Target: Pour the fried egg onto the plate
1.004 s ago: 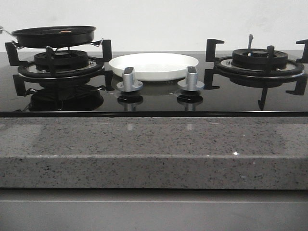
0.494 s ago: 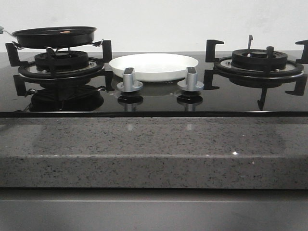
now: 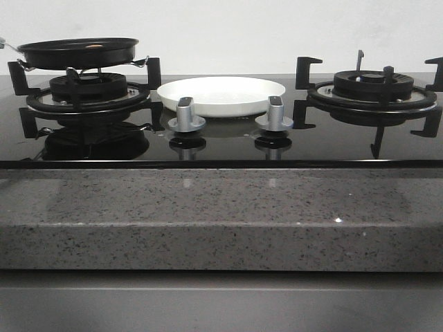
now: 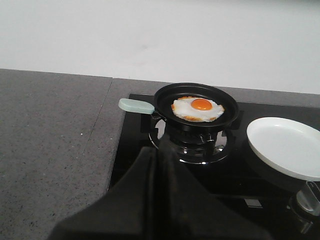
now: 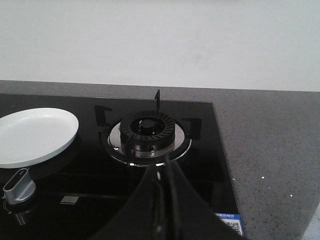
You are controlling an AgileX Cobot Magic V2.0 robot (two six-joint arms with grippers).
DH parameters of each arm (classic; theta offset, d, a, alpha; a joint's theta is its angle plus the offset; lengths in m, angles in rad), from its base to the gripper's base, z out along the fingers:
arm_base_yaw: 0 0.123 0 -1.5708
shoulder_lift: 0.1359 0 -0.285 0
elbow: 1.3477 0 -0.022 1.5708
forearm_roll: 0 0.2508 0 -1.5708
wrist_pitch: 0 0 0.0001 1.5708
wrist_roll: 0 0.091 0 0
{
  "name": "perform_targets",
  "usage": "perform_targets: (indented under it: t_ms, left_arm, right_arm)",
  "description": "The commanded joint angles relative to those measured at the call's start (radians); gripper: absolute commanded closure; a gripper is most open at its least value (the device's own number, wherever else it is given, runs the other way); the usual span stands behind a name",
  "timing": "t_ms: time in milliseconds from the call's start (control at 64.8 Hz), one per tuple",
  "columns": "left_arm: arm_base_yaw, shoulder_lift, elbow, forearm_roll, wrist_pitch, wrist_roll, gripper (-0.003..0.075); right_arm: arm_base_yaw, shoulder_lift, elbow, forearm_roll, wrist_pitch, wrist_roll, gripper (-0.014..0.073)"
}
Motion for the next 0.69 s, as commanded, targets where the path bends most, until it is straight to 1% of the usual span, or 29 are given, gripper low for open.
perform_targets:
  t_ms: [0, 108, 154, 185, 232, 262, 278, 309, 340, 355, 386, 417, 479, 679]
  left_arm:
    - [-0.001, 0.017, -0.033, -0.004, -0.077, -0.009, 0.0739]
    - [-0.001, 0.017, -0.033, -0.004, -0.082, -0.009, 0.0738]
    - [-0.001, 0.02, -0.033, 0.011, -0.082, -0.009, 0.0731]
    - [-0.001, 0.019, -0.033, 0.022, -0.082, -0.009, 0.0717]
    - [-0.001, 0.022, -0.033, 0.043, -0.082, -0.009, 0.0665]
    - [-0.001, 0.025, -0.033, 0.054, -0.082, -0.009, 0.0609]
    - [-0.001, 0.027, -0.033, 0.066, -0.082, -0.009, 0.0568]
    - [-0.001, 0.029, -0.033, 0.074, -0.082, -0.009, 0.0507]
    - [-0.001, 0.029, -0.033, 0.083, -0.082, -0.009, 0.0444]
    - [-0.001, 0.029, -0.033, 0.085, -0.082, -0.009, 0.0398]
    - [-0.001, 0.029, -0.033, 0.085, -0.082, -0.009, 0.0341]
    - [-0.001, 0.029, -0.033, 0.085, -0.082, -0.009, 0.0286]
    - [-0.001, 0.029, -0.033, 0.082, -0.082, -0.009, 0.0237]
    - [-0.001, 0.029, -0.033, 0.075, -0.082, -0.009, 0.0237]
  right_arm:
    - [-0.004, 0.016, -0.034, -0.014, -0.073, -0.011, 0.0662]
    - [-0.004, 0.016, -0.034, -0.015, -0.078, -0.011, 0.0655]
    - [-0.005, 0.016, -0.034, -0.024, -0.078, -0.011, 0.0622]
    - [-0.005, 0.016, -0.034, -0.029, -0.078, -0.011, 0.0571]
    - [-0.005, 0.016, -0.034, -0.038, -0.078, -0.011, 0.0473]
    - [-0.005, 0.016, -0.034, -0.043, -0.078, -0.011, 0.041]
    - [-0.005, 0.016, -0.034, -0.046, -0.078, -0.011, 0.0364]
    - [-0.005, 0.016, -0.034, -0.049, -0.078, -0.011, 0.0306]
    - [-0.005, 0.016, -0.034, -0.049, -0.078, -0.011, 0.0256]
    - [-0.005, 0.016, -0.034, -0.049, -0.078, -0.011, 0.0225]
    - [-0.004, 0.016, -0.034, -0.049, -0.078, -0.011, 0.0188]
    - [-0.004, 0.016, -0.034, -0.049, -0.078, -0.011, 0.0172]
    - [-0.004, 0.016, -0.034, -0.049, -0.077, -0.011, 0.0168]
    - [-0.004, 0.016, -0.034, -0.049, -0.077, -0.011, 0.0168]
